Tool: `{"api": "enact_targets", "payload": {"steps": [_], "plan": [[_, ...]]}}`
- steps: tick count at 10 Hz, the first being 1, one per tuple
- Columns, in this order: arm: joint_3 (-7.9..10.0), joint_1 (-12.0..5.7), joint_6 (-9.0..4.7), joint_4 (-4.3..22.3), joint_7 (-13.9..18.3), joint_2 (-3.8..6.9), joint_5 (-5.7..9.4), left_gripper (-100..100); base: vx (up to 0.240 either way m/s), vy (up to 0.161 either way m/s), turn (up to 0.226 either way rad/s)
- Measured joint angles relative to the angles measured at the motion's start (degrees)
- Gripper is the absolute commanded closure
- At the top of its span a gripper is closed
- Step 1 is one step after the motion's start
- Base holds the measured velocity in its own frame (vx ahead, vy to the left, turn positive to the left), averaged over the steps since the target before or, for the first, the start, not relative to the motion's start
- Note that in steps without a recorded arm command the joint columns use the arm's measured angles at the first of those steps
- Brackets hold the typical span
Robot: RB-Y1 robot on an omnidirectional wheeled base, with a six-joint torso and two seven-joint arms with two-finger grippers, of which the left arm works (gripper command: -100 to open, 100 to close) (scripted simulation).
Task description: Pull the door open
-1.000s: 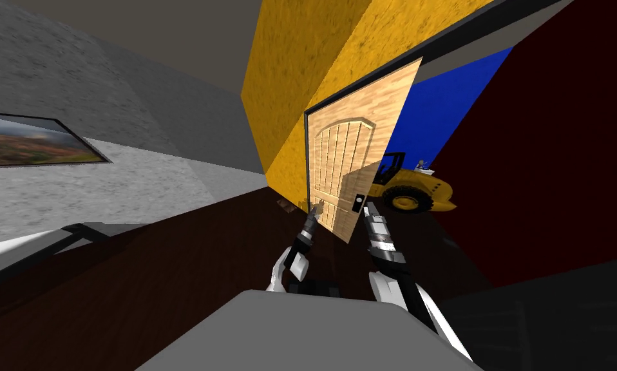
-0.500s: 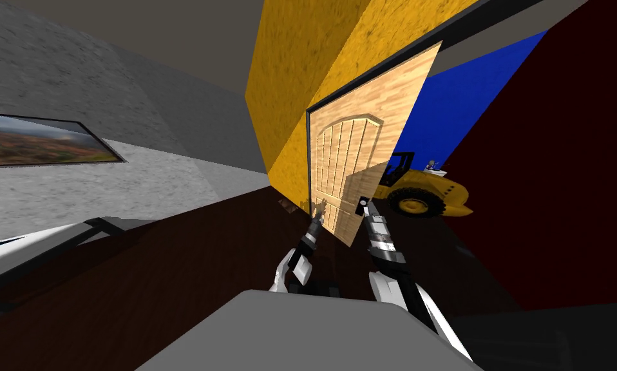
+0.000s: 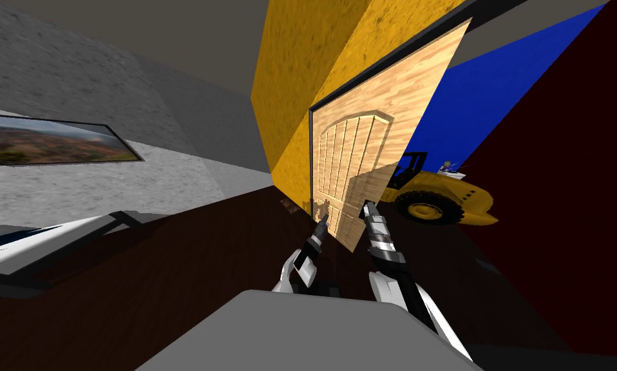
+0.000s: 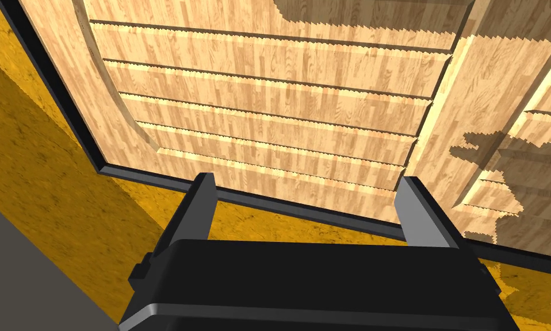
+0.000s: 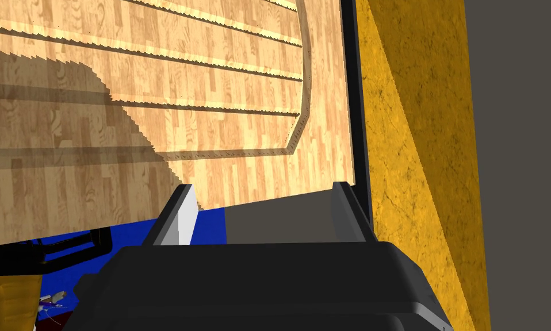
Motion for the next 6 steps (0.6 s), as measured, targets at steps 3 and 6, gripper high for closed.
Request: {"api": "enact_targets", "payload": {"steps": [3,6], "plan": [[-3.16,-1.32,0.58,2.9,0.1,0.0,0.58,-100,0.089,-0.116,0.102],[-6.02,-3.49,1.27,6.9,-0.2,-1.32,1.06,-100,0.071,-0.15,0.133]]}}
